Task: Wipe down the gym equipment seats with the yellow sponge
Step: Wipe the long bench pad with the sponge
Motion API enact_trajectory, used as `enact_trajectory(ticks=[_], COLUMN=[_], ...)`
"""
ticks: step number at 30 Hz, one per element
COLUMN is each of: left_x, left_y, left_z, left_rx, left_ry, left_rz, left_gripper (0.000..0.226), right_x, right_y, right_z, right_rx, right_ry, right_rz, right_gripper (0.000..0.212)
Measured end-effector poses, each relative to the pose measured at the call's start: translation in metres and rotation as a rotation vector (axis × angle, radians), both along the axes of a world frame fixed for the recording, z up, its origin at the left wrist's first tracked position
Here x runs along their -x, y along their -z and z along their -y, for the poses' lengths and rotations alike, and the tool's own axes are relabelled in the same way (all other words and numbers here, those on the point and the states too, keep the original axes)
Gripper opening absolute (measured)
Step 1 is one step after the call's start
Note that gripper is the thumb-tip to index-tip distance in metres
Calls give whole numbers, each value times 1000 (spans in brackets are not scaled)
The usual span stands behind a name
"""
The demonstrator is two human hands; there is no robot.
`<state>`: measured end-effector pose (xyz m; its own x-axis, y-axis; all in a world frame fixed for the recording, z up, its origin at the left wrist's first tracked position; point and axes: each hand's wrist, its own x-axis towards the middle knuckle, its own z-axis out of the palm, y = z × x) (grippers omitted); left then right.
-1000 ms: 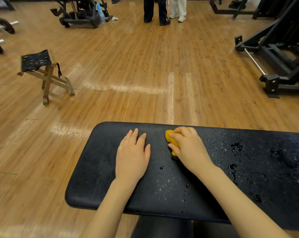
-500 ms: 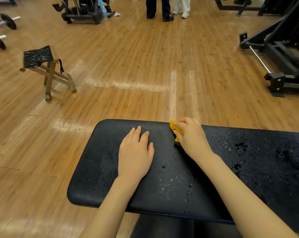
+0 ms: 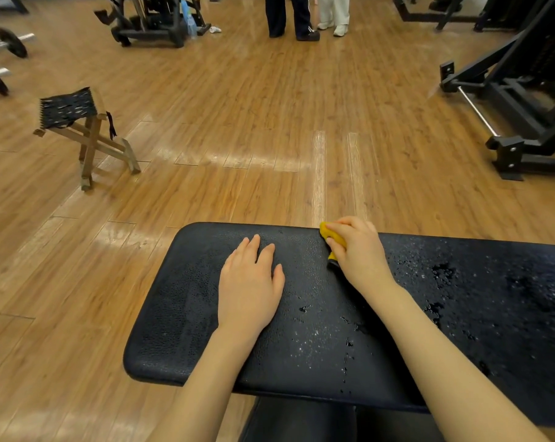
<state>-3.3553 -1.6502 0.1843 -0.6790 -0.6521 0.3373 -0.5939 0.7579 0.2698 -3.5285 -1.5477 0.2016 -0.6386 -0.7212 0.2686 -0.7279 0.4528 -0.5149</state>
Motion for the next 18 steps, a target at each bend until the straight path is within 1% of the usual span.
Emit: enact_trajectory(ticks=[4,8,15,18], left_x=[-1,-1,-2,-4], left_y=[0,1,2,1], left_z=[1,1,2,2], left_rx=[-23,-30,-33,-42], left_ry=[-2,5,14,25], left_rz=[7,-3,-22,-29], left_gripper=[40,39,37,37], right_x=[-14,-29,9,12], right_y=[-4,-1,-7,-9], right_z=[-27,-60,-22,-21], right_rx=[-5,0,-13,-47], right_ry=[10,14,98,110], right_rz=[16,-11,32,28], right_gripper=[32,31,33,33])
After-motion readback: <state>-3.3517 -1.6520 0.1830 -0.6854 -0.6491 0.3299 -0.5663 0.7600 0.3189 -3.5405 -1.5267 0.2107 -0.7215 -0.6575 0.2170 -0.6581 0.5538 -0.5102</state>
